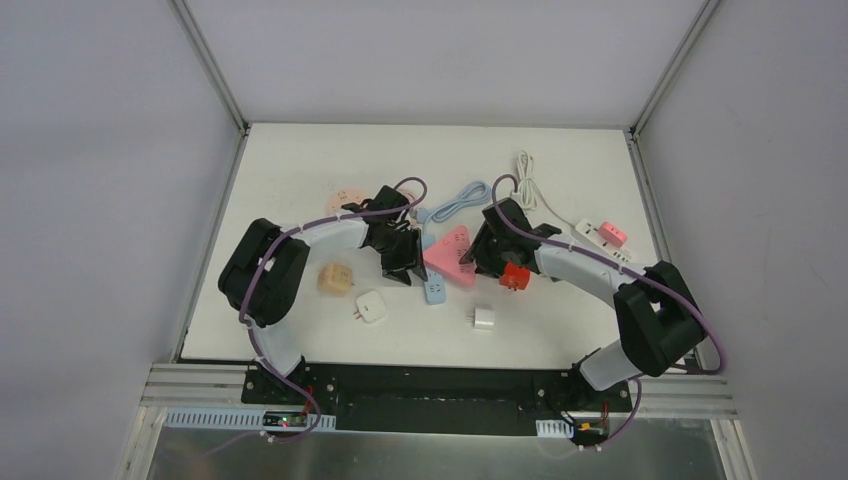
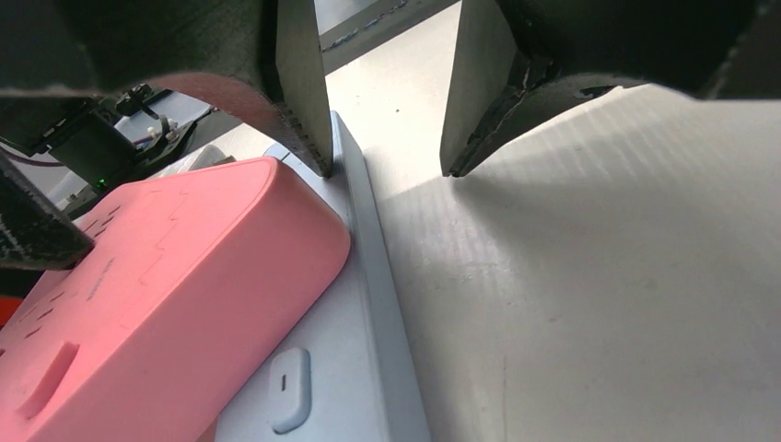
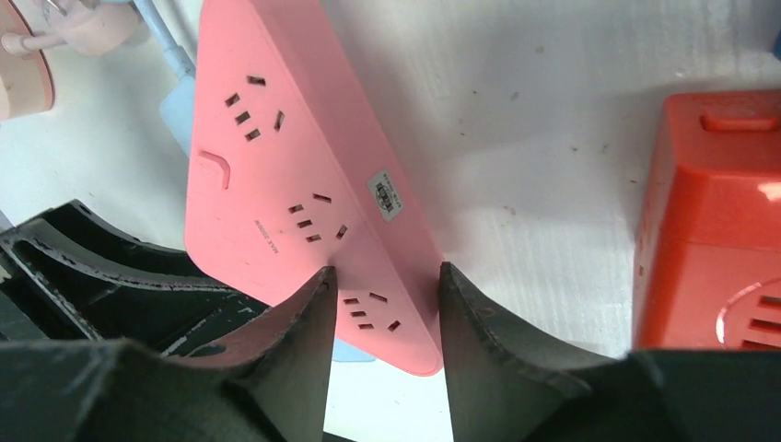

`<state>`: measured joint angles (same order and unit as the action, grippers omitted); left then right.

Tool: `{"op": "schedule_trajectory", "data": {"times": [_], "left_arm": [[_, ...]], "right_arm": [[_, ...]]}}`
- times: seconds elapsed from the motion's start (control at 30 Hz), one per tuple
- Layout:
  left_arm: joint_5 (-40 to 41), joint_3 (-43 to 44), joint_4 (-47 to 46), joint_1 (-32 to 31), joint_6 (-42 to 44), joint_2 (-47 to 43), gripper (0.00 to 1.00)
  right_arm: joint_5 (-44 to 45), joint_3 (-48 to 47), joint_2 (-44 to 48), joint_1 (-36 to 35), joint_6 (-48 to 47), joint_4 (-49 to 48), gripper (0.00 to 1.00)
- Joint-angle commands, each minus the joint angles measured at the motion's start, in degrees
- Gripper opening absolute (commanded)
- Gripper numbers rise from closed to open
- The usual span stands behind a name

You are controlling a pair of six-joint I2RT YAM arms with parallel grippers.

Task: Pull the plug off the socket

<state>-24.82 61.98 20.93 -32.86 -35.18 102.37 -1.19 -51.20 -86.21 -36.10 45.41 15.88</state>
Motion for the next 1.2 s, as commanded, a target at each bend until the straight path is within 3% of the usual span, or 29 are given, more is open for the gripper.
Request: {"op": "schedule_trajectory", "data": {"times": [0.0,0.3,0.7,0.97,1.17], "left_arm": [[1.9,-2.72,-0.06,0.24,-0.4,-3.36,0.49],[1.38,-8.63,-10.51,0.32,-1.53,-10.56,0.6],[11.34,-13.36,-7.2,-0.07,1.31,-13.48,0.73],[12.88,-13.69,-8.02,-2.96,4.53,-14.43,0.74],[18.79,-13.72,-5.51,-3.91,4.95,-14.03,0.6]], "right_arm": [[-6.01,-2.88,-3.11,-3.21,3.39,-2.94,0.44],[-6.93,-5.14,-4.04,-3.25,5.66,-2.21,0.44],[-12.71,-5.67,-5.84,-3.41,7.52,-6.52,0.45],[-14.45,-6.47,-6.84,-3.48,6.42,-8.12,0.49],[-13.74,-7.54,-7.72,-3.02,4.2,-6.22,0.56]]}}
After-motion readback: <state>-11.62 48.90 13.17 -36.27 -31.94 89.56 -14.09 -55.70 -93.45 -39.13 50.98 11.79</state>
